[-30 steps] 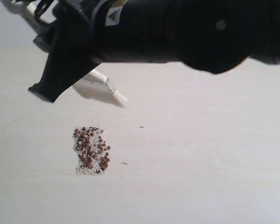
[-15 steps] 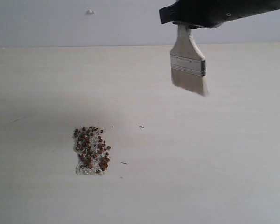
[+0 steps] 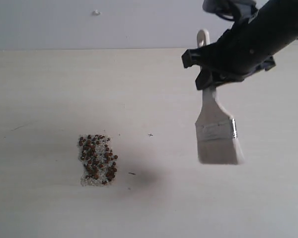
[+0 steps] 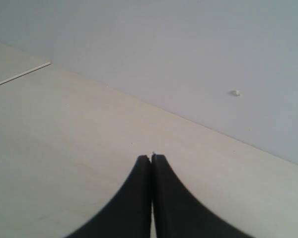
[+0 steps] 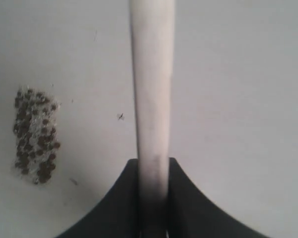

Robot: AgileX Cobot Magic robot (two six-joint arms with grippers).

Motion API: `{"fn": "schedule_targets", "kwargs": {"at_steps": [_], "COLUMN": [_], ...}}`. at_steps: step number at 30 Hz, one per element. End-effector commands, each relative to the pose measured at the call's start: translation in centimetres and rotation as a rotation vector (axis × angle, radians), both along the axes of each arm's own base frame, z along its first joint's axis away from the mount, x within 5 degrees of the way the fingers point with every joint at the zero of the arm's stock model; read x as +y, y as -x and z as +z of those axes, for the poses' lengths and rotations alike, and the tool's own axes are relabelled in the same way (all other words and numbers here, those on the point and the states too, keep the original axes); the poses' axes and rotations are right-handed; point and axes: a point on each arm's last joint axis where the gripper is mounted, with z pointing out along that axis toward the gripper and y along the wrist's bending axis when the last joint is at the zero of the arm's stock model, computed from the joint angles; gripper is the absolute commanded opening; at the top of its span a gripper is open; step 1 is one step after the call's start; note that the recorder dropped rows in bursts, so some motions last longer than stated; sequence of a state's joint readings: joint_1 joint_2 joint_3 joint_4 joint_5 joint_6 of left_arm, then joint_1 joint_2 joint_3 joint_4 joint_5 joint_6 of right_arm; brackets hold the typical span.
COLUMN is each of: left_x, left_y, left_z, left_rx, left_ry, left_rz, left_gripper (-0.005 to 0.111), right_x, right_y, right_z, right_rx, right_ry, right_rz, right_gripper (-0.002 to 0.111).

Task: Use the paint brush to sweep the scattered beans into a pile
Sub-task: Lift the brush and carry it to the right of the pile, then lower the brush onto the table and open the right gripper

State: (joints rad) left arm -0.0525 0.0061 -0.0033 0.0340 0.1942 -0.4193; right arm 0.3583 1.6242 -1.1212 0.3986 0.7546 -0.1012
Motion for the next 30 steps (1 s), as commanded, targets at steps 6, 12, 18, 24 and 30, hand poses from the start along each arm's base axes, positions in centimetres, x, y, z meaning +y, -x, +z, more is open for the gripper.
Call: {"fn": "schedule_targets", "kwargs": {"at_steps": [6, 12, 18, 24, 30], "left_x": [0.0, 0.0, 0.0, 0.0, 0.0], "left_y": [0.0, 0.0, 0.0, 0.0, 0.0], "left_z": [-0.1, -0.1, -0.1, -0.1, -0.1], "left_rx": [-0.003, -0.003, -0.003, -0.003, -0.003], "left_ry": [0.005, 0.005, 0.005, 0.005, 0.005], "left_rz": [-0.006, -0.006, -0.006, -0.006, -0.006], "left_gripper": [0.000, 0.000, 0.000, 0.000, 0.000], "right_x": [2.8, 3.3, 2.6, 2.6, 2.7], "right_y": [-1.1, -1.4, -1.6, -2.2, -3.5], "right_z": [-6.6, -7.5, -8.2, -9.7, -10.9], "right_rx": [0.308, 0.303, 0.347, 0.358, 0.461], "right_ry": [-0.202, -0.268, -0.269, -0.266, -0.411], "right_rz": [0.032, 0.081, 0.073, 0.083, 0.100], "right_gripper": [0.000, 0.000, 0.000, 0.000, 0.000]}}
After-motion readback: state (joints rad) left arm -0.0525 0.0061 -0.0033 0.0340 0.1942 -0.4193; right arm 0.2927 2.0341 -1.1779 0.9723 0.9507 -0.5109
